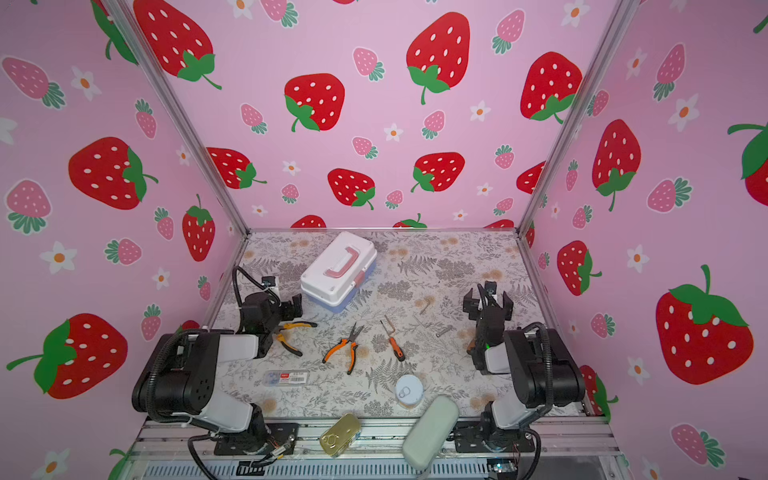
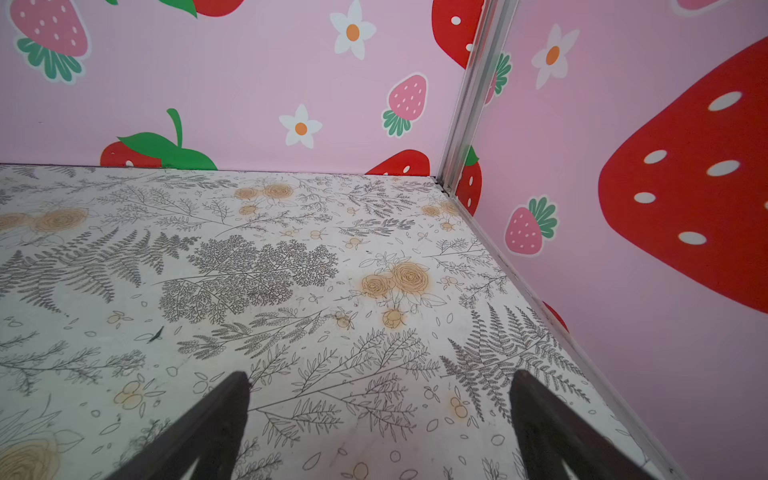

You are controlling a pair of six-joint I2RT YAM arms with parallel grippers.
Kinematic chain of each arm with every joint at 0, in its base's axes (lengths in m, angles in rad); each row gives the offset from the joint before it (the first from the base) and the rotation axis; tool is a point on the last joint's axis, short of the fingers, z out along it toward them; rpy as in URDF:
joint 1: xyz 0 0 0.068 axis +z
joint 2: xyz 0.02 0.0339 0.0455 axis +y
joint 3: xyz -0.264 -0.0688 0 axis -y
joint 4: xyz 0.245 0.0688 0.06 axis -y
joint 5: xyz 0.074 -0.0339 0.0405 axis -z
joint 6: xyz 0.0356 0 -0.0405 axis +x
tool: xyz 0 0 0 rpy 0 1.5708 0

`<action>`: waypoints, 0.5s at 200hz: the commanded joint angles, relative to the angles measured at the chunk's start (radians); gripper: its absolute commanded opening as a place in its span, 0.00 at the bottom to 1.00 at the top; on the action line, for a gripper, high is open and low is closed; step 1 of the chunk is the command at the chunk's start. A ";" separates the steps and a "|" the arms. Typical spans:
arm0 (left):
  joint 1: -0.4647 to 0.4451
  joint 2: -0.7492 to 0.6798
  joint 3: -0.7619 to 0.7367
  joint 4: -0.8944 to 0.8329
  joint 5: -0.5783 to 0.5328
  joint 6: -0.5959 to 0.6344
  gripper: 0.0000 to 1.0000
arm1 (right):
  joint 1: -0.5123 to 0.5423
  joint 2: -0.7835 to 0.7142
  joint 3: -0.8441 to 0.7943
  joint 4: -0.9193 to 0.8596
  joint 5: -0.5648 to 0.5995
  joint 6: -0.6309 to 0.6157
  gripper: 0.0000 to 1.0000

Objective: Pack the tool kit

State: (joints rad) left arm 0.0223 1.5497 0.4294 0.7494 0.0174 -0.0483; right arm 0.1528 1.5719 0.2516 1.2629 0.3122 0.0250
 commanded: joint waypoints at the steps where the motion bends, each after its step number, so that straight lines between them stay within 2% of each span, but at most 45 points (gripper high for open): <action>1: -0.001 -0.002 0.031 0.005 -0.010 0.019 0.99 | -0.004 0.007 0.011 0.008 -0.013 0.007 0.99; 100: -0.002 0.001 0.032 0.003 -0.010 0.019 0.99 | -0.005 0.003 0.004 0.018 -0.013 0.006 0.99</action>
State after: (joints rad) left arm 0.0223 1.5497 0.4294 0.7490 0.0166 -0.0483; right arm 0.1524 1.5719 0.2516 1.2629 0.3019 0.0254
